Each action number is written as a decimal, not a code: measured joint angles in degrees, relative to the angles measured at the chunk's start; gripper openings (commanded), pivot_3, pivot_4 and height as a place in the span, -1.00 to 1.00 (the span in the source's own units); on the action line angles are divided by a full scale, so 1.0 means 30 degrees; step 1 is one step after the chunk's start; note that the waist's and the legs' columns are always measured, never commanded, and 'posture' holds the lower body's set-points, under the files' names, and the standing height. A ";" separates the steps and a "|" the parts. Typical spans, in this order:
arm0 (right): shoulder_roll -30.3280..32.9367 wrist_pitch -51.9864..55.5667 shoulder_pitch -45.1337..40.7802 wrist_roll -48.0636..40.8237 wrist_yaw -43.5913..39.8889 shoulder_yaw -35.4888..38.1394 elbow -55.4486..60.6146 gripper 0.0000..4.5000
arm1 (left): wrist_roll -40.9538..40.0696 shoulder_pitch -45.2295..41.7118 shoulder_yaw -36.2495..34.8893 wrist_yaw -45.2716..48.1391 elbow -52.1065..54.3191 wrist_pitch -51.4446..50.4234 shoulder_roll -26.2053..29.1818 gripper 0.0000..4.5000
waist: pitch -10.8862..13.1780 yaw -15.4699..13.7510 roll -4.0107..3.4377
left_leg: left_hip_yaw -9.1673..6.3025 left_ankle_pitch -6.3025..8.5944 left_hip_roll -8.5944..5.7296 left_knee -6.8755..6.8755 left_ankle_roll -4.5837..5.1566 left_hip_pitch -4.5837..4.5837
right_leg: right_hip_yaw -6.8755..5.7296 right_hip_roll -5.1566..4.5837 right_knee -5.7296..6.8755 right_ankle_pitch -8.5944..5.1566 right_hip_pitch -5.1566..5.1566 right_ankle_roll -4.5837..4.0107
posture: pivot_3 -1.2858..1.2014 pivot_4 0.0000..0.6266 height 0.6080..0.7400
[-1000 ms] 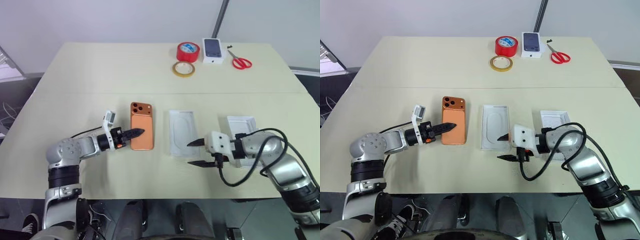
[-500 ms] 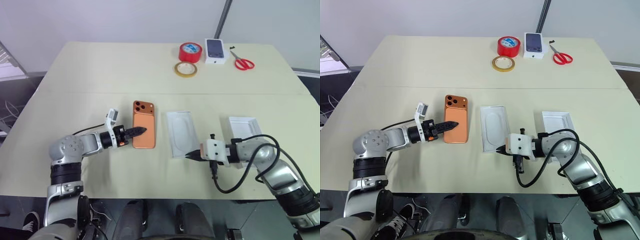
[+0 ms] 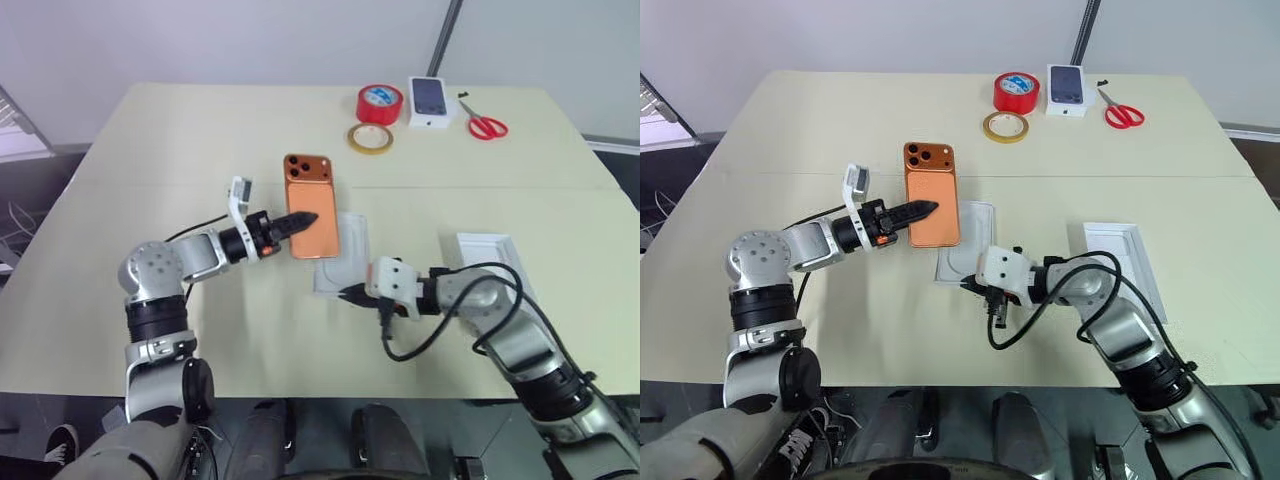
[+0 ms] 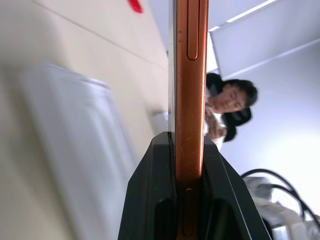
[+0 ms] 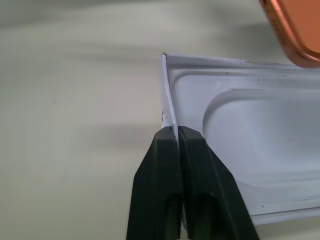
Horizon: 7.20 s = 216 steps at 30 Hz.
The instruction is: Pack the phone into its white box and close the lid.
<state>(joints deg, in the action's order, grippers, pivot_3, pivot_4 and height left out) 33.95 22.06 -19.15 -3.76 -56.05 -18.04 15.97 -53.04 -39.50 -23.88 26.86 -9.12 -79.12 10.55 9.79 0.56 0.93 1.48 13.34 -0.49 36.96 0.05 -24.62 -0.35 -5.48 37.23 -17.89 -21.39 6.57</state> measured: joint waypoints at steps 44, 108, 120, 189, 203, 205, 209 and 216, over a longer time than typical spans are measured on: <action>0.2694 -0.2043 0.1567 -0.1750 0.0122 0.3927 -0.1726 0.34 | 0.1036 0.1209 0.3943 0.0241 -0.1321 0.2139 -0.1452 0.42 | 0.0008 -0.0418 0.0012 | 0.0004 0.0015 -0.0007 0.0045 0.0037 0.0029 | -0.0002 -0.0001 0.0000 0.0000 0.0066 -0.0003 | 0.03 -0.52 0.82; 0.5937 -0.1380 0.4625 0.0083 -0.0669 0.6529 -0.2112 -0.99 | 1.0786 -0.0903 1.4945 0.6068 -0.1885 0.9343 -0.1283 -1.00 | 0.0008 -0.0832 -0.0008 | 0.0021 0.0071 -0.0005 0.0077 0.0153 0.0004 | 0.0005 0.0005 -0.0005 -0.0003 0.0057 -0.0004 | 0.03 -0.52 0.82; 0.6143 -0.1284 0.4834 0.0045 -0.0872 0.6855 -0.1778 -0.99 | 1.0938 -0.0717 1.4936 0.6684 -0.1884 0.9208 -0.1203 -1.00 | 0.0009 -0.0847 -0.0010 | 0.0019 0.0070 -0.0006 0.0081 0.0154 0.0004 | 0.0004 0.0004 -0.0005 -0.0003 0.0060 -0.0005 | 0.03 -0.52 0.82; 0.6927 2.3334 0.1050 -0.8933 0.6430 1.0979 0.2004 0.99 | 0.9934 0.6270 0.9010 1.4619 0.3289 2.3826 0.6557 1.00 | -0.0001 -0.0282 -0.0079 | 0.0013 0.0083 0.0015 0.0031 0.0172 -0.0026 | 0.0013 -0.0032 -0.0026 -0.0005 0.0007 -0.0017 | 0.03 -0.52 0.82; 0.6111 2.2187 0.1734 -0.8107 0.8551 1.0526 0.1604 -0.99 | 0.9941 0.7123 0.9044 1.3072 0.4304 2.3651 0.6390 1.00 | -0.0017 -0.0296 -0.0054 | 0.0011 0.0085 0.0017 0.0044 0.0176 -0.0031 | 0.0010 -0.0023 -0.0024 -0.0005 0.0013 -0.0016 | 0.03 -0.52 0.82; 0.5804 2.2223 0.1819 -0.8071 0.8781 1.0749 0.1690 -0.99 | 0.9942 0.7119 0.9044 1.2952 0.4370 2.3637 0.6390 1.00 | -0.0030 -0.0293 -0.0032 | 0.0011 0.0085 0.0018 0.0042 0.0176 -0.0028 | 0.0009 -0.0022 -0.0024 -0.0005 0.0015 -0.0016 | 0.03 -0.52 0.82; 0.4473 2.2977 0.1832 -0.7979 0.9384 1.1995 0.1769 -0.99 | 0.9956 0.6936 0.9059 1.2759 0.4263 2.3612 0.6390 1.00 | -0.0064 -0.0259 0.0025 | 0.0008 0.0085 0.0026 0.0043 0.0175 -0.0025 | 0.0008 -0.0016 -0.0023 -0.0005 0.0020 -0.0017 | 0.03 -0.52 0.82; 0.0399 2.3360 -0.0908 -0.8004 1.1099 1.4946 0.0637 -0.99 | 0.9963 0.6627 0.9116 1.2601 0.3955 2.3590 0.6340 1.00 | -0.0038 0.0160 -0.0024 | 0.0015 0.0084 0.0028 0.0016 0.0174 -0.0025 | 0.0013 -0.0003 -0.0002 -0.0003 -0.0010 -0.0013 | 0.03 -0.52 0.82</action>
<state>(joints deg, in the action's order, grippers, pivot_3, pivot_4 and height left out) 35.15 92.14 -21.87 -27.78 -22.75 26.80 17.89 -23.16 -19.62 3.47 64.66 2.74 -8.35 29.57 9.68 1.04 0.85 1.53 13.59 -0.40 37.01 0.57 -24.70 -0.31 -5.49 37.22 -17.90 -21.42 6.53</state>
